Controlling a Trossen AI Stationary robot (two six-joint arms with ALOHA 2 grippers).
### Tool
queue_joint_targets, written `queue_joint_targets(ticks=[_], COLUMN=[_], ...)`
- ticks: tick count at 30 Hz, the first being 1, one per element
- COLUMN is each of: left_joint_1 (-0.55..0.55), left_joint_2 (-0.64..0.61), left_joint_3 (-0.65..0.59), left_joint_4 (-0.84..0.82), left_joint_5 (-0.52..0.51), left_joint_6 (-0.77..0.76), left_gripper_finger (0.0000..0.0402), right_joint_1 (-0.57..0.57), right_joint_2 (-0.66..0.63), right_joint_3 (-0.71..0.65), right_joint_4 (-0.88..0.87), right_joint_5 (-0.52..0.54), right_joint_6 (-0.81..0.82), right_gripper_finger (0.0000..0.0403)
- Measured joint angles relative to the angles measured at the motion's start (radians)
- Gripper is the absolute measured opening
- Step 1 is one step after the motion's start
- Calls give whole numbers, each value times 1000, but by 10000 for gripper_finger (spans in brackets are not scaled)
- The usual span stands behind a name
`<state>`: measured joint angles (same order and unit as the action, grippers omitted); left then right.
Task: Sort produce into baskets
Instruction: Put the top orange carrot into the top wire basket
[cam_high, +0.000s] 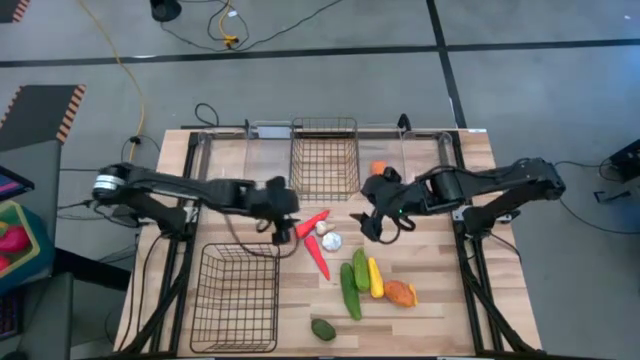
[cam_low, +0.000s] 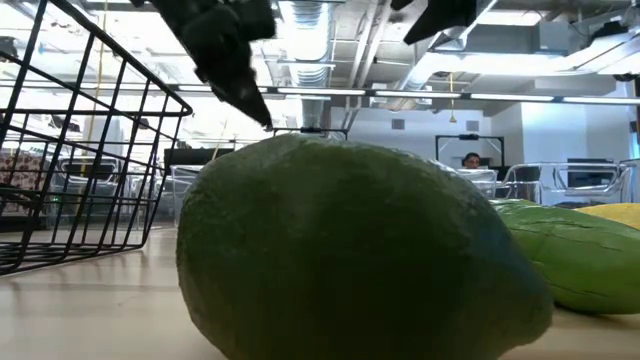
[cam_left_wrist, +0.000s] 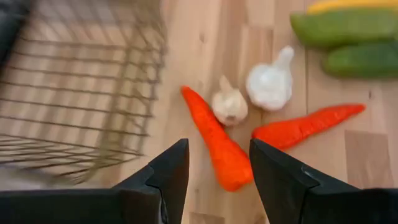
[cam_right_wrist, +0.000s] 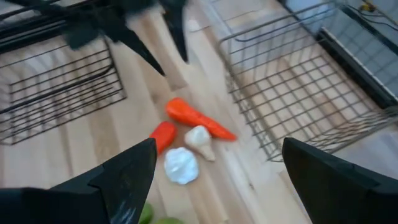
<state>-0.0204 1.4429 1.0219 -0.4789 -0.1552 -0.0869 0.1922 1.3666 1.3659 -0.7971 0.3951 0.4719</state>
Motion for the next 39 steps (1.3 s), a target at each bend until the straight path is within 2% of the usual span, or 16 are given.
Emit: queue_joint_targets(ticks=[5,11,15,21,34,39], left_joint_1=[0,0,0,0,0,0], left_joint_2=[163,322,390,425,423,423], left_joint_3=[90,204,242,267,273,273], left_joint_4=[-76,-279,-318,-319,-317,-316], left_joint_5=[53,54,50,76,79,73], left_joint_6=[-40,-84,-99,-126,-162,-172], left_gripper_finger=[158,158,158,158,159,183], right_joint_1=[43,74,84,83,80,80], right_joint_2=[0,0,0,0,0,0], right_joint_3=[0,0,0,0,0,0], right_joint_4=[0,-2,-3,-6,-6,-6], right_joint_5=[0,0,0,0,0,0], right_joint_6=[2,1,1,-1,-1,-1], right_gripper_finger=[374,374,374,374,374,374])
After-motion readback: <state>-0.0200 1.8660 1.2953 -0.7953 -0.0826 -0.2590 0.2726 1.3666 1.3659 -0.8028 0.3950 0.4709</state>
